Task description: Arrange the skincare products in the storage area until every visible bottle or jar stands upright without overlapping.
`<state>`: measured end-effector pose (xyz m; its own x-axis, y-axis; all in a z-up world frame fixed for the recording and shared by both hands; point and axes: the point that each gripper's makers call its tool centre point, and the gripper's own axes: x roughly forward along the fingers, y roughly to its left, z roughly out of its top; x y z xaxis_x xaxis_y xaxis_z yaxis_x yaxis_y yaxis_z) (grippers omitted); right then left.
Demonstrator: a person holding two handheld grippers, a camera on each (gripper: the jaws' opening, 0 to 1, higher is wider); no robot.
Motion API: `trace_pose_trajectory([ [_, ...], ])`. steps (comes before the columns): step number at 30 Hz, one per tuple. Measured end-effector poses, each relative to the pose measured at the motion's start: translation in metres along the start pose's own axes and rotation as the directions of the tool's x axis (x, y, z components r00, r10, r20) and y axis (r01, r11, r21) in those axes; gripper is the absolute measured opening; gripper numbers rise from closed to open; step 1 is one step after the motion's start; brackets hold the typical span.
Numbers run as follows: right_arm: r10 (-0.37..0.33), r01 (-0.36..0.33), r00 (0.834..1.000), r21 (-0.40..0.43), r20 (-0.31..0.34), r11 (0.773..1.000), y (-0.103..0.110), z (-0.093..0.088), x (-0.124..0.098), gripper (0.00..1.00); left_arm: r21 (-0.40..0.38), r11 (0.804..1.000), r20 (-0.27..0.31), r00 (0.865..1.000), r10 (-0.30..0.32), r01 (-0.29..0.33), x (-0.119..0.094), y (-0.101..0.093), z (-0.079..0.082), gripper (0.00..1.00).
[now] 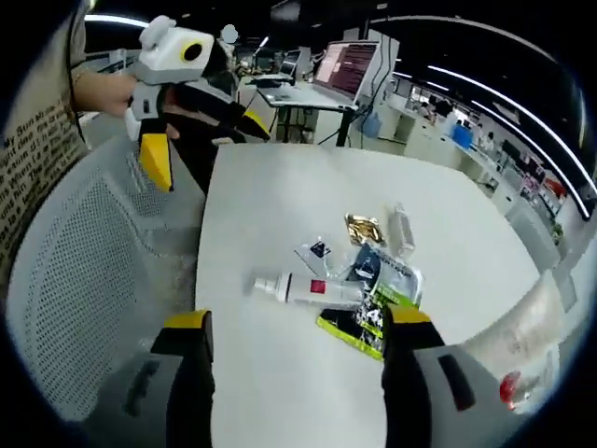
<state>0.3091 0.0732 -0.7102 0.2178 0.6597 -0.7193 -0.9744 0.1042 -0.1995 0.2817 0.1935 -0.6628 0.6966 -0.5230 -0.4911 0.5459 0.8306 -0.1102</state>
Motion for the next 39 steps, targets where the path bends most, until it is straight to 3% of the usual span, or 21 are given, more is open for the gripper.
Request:
trace_pose_trajectory([
  [3,0.032,-0.034,0.999,-0.072,-0.032,0.997,0.002,-0.001,0.009,0.72,0.005,1.000,-0.004,1.000,0.000,0.000,0.001,0.000,-0.001,0.94],
  [6,0.096,-0.117,0.990,-0.216,-0.103,0.969,0.006,-0.003,0.025,0.72,-0.005,1.000,-0.004,1.000,0.003,-0.003,0.001,0.002,-0.001,0.94],
  [10,0.132,-0.170,0.981,-0.297,-0.145,0.939,0.006,-0.001,0.040,0.71,-0.042,0.999,0.002,1.000,0.002,-0.002,0.000,0.004,0.000,0.93],
  [19,0.185,-0.223,0.971,-0.295,-0.151,0.929,-0.005,0.004,0.059,0.63,-0.058,0.998,-0.001,1.000,0.006,-0.006,0.000,0.005,-0.001,0.92],
  [29,0.221,-0.261,0.960,-0.273,-0.171,0.926,-0.009,-0.005,0.072,0.48,-0.090,0.996,0.003,1.000,0.016,-0.016,0.000,0.008,-0.001,0.91],
  [34,0.222,-0.266,0.959,-0.277,-0.179,0.923,-0.009,-0.009,0.076,0.39,-0.094,0.995,0.000,1.000,0.020,-0.020,0.000,0.009,-0.001,0.91],
  [39,0.184,-0.250,0.955,-0.301,-0.231,0.920,-0.015,-0.018,0.078,0.27,-0.093,0.995,-0.004,1.000,0.022,-0.022,0.000,0.009,-0.002,0.90],
])
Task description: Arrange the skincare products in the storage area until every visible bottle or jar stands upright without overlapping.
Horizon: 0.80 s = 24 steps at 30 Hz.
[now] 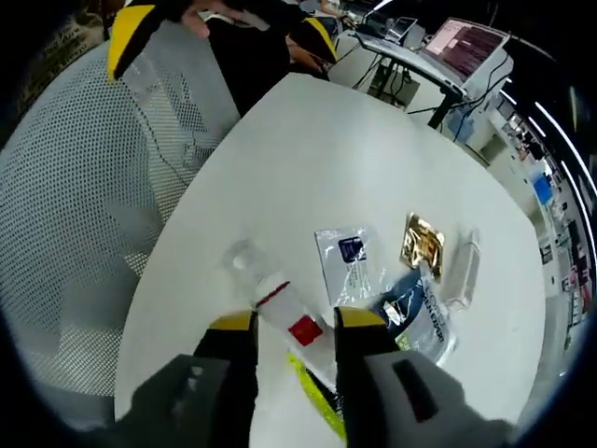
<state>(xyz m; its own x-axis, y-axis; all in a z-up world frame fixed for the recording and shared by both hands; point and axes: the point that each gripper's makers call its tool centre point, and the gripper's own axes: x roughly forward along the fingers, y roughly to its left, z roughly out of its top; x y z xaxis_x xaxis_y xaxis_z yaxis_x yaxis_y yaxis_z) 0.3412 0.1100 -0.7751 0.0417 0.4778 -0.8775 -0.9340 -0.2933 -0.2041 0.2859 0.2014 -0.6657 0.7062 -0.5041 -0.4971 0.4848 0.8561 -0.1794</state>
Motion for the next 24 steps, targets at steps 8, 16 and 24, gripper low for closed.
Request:
trace_pose_trajectory([
  [8,-0.003,0.003,1.000,0.042,-0.001,0.999,0.003,-0.003,-0.002,0.20,0.003,1.000,0.001,1.000,0.006,-0.006,-0.001,0.001,0.001,0.90],
  [16,-0.029,0.028,0.999,0.104,0.013,0.994,0.003,-0.004,-0.004,0.19,0.008,1.000,0.002,1.000,0.008,-0.008,-0.001,0.001,0.001,0.90],
  [24,-0.048,0.044,0.998,0.140,0.031,0.989,0.008,-0.005,-0.011,0.18,0.012,1.000,-0.002,1.000,0.004,-0.004,0.000,0.001,0.000,0.89],
])
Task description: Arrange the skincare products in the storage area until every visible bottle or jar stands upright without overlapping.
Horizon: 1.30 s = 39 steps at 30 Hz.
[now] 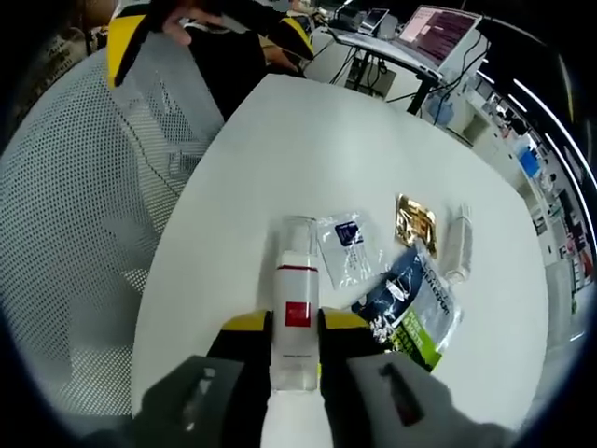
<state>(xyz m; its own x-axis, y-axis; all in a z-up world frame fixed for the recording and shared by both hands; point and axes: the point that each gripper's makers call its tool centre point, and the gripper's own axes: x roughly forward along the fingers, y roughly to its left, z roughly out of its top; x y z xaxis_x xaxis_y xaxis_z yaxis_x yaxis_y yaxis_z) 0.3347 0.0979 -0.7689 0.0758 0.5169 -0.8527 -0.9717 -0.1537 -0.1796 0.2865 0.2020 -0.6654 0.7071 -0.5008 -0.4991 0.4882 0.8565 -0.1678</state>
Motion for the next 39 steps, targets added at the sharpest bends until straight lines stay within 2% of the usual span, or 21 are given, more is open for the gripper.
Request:
trace_pose_trajectory([
  [6,-0.043,0.041,0.998,0.060,0.037,0.997,-0.003,0.002,-0.008,0.18,-0.005,1.000,0.005,1.000,0.001,-0.001,0.000,0.000,0.001,0.89],
  [12,-0.117,0.102,0.988,0.141,0.105,0.985,-0.006,0.012,-0.021,0.18,-0.012,1.000,0.008,1.000,0.000,0.000,0.000,0.001,0.002,0.89],
  [15,-0.165,0.133,0.975,0.205,0.148,0.970,-0.009,0.019,-0.029,0.18,-0.031,1.000,0.016,1.000,0.002,-0.002,0.000,0.002,0.005,0.89],
  [22,-0.233,0.177,0.954,0.273,0.188,0.946,-0.012,0.025,-0.043,0.18,-0.053,0.999,0.031,0.999,0.015,-0.013,-0.001,0.003,0.012,0.88],
  [27,-0.298,0.208,0.927,0.351,0.229,0.913,-0.015,0.032,-0.055,0.18,-0.099,0.995,0.054,0.998,0.014,-0.009,-0.003,0.000,0.020,0.87],
  [31,-0.329,0.222,0.911,0.379,0.248,0.899,-0.012,0.038,-0.063,0.18,-0.128,0.992,0.073,0.997,0.003,0.006,-0.003,-0.007,0.027,0.86],
  [34,-0.352,0.233,0.899,0.395,0.261,0.889,-0.010,0.044,-0.070,0.18,-0.129,0.991,0.083,0.997,-0.008,0.018,-0.001,-0.014,0.033,0.85],
  [39,-0.407,0.259,0.867,0.438,0.288,0.861,-0.008,0.054,-0.086,0.18,-0.127,0.991,0.102,0.994,-0.028,0.041,0.002,-0.022,0.042,0.85],
])
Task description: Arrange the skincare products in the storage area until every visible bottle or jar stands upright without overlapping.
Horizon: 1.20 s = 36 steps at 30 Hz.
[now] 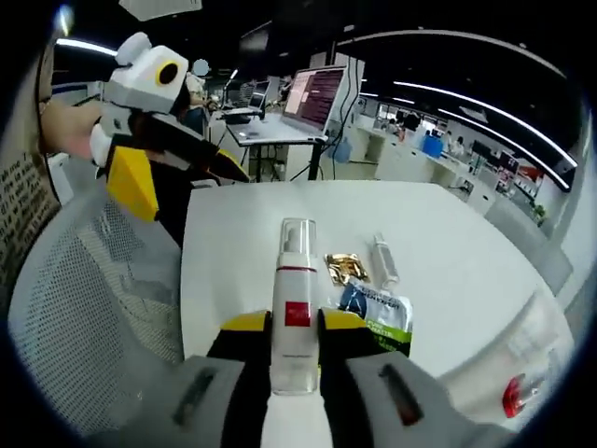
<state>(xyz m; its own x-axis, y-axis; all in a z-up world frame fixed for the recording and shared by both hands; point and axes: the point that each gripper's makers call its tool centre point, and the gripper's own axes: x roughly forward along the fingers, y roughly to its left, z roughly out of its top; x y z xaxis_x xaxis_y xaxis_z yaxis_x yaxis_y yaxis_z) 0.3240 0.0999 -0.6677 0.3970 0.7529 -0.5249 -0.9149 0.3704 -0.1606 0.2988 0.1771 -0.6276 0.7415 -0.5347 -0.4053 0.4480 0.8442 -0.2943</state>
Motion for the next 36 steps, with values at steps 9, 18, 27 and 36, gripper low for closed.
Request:
trace_pose_trajectory([
  [9,-0.073,0.069,0.994,0.049,0.077,0.996,0.005,0.024,-0.016,0.18,-0.051,0.998,0.037,0.998,-0.041,0.043,0.001,-0.017,0.011,0.83],
  [18,-0.119,0.105,0.982,0.099,0.148,0.990,0.027,0.049,-0.026,0.18,-0.108,0.987,0.092,0.990,-0.107,0.117,0.003,-0.042,0.025,0.76],
  [27,-0.171,0.149,0.966,0.122,0.194,0.981,0.025,0.066,-0.039,0.18,-0.163,0.970,0.125,0.979,-0.161,0.180,0.007,-0.060,0.032,0.67],
  [36,-0.210,0.178,0.954,0.161,0.216,0.971,0.030,0.070,-0.051,0.18,-0.208,0.951,0.138,0.969,-0.204,0.230,0.011,-0.070,0.031,0.41],
])
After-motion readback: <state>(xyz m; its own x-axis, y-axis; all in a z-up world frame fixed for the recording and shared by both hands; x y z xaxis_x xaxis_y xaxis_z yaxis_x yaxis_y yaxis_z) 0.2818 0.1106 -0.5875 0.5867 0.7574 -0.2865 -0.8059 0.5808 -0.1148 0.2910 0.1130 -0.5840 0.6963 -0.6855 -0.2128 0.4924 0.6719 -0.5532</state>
